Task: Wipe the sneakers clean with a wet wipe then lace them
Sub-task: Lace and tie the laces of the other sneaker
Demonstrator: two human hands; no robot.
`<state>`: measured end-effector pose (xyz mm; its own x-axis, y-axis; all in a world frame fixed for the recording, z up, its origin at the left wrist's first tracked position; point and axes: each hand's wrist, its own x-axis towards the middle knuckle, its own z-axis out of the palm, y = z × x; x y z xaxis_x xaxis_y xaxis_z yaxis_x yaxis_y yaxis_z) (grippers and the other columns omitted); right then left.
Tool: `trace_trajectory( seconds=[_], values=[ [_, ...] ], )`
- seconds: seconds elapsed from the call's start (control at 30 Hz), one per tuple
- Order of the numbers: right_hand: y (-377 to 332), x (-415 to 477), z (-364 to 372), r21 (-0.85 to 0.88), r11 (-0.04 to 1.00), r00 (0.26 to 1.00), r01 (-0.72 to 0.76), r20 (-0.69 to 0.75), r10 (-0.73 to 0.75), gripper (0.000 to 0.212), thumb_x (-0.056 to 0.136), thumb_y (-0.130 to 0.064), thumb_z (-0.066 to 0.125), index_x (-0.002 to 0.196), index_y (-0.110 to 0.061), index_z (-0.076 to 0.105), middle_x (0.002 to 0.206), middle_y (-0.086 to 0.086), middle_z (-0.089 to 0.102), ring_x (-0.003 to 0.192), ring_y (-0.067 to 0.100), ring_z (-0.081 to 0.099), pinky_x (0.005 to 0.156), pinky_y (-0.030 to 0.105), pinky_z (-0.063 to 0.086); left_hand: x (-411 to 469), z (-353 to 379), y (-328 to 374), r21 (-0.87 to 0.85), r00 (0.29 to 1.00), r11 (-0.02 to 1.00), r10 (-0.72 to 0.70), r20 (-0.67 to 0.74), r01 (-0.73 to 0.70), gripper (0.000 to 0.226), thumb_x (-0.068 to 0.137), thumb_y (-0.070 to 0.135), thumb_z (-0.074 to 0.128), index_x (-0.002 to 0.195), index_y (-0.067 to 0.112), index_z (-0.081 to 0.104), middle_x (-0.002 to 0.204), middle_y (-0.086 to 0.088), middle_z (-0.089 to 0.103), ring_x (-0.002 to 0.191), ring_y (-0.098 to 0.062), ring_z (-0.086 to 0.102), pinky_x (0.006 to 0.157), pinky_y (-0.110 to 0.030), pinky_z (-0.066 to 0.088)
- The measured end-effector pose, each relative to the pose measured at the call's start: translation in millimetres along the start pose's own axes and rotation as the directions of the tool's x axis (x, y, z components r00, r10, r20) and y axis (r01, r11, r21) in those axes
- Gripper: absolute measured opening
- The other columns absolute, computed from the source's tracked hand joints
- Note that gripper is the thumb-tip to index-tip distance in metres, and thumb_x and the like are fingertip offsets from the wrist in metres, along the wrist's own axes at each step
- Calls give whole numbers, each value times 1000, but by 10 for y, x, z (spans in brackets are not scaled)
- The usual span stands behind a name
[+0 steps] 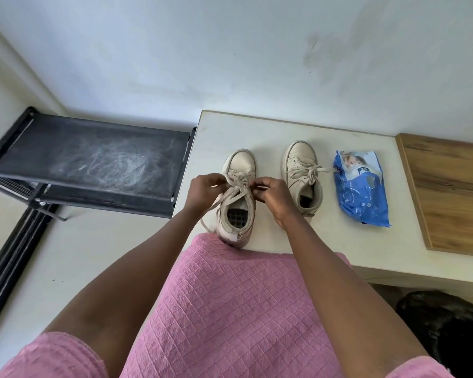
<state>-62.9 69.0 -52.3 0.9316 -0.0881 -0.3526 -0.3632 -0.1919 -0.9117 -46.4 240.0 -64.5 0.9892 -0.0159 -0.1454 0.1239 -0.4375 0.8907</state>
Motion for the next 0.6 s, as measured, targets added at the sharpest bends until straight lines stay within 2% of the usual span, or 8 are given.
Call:
trace_trajectory(
  seconds=[0.03,0.1,0.17,0.23,0.33,0.4,0.53,0.6],
  values=[
    [-6,-10,-19,-21,1000,1000,22,18,-22,26,80,11,61,94,-8,70,95,8,69,92,18,63,90,31,51,-17,-17,-21,-17,1000,1000,0,-7,0,17,79,8,71,96,6,73,87,-4,71,64,12,58,65,-5,41],
    [-9,-30,-33,-114,991,998,67,18,-65,26,78,3,69,103,-3,70,103,11,69,98,18,64,93,31,50,-46,-27,-26,-81,1000,997,-2,22,4,19,79,4,70,98,4,73,88,-9,71,61,13,57,72,-13,46],
    [-24,-42,-6,-132,989,997,67,-16,-69,25,77,4,70,101,-3,71,101,12,70,95,19,65,93,34,51,-75,-43,3,-84,998,996,9,62,-4,16,81,3,67,96,2,73,90,-16,72,71,0,59,77,-26,47],
    [-56,-52,35,-149,987,996,67,-54,-76,20,78,4,69,95,-4,71,94,9,70,90,19,65,91,38,52,-67,-43,16,-42,998,999,22,64,-19,13,83,7,67,93,0,73,90,-18,72,78,-10,57,77,-30,47],
    [-149,-61,84,-444,884,982,145,-47,-184,14,88,-2,56,94,-9,66,94,11,69,88,24,61,79,33,48,-27,8,59,30,999,999,11,43,-13,12,84,10,67,93,4,72,92,-13,73,84,-15,62,80,-31,48],
    [-185,-81,112,-548,821,975,160,-44,-219,16,91,-5,49,98,-11,61,94,12,66,86,28,57,71,34,44,-26,57,114,70,999,998,-6,33,3,12,85,10,64,96,7,70,96,-9,71,90,-18,62,80,-30,47],
    [-127,-81,127,-467,877,981,113,-88,-173,19,90,-5,48,102,-14,60,94,9,64,84,25,54,71,33,42,-99,95,150,-108,996,990,-84,34,87,12,81,14,67,91,19,65,91,2,67,81,-9,59,69,-16,46],
    [-97,-78,145,-389,917,982,89,-118,-146,18,89,-4,49,93,-17,60,88,5,62,81,23,52,70,31,40,-124,81,135,-191,993,974,-114,38,120,14,75,18,70,85,23,63,88,3,67,80,-9,59,70,-18,47]
  ],
)
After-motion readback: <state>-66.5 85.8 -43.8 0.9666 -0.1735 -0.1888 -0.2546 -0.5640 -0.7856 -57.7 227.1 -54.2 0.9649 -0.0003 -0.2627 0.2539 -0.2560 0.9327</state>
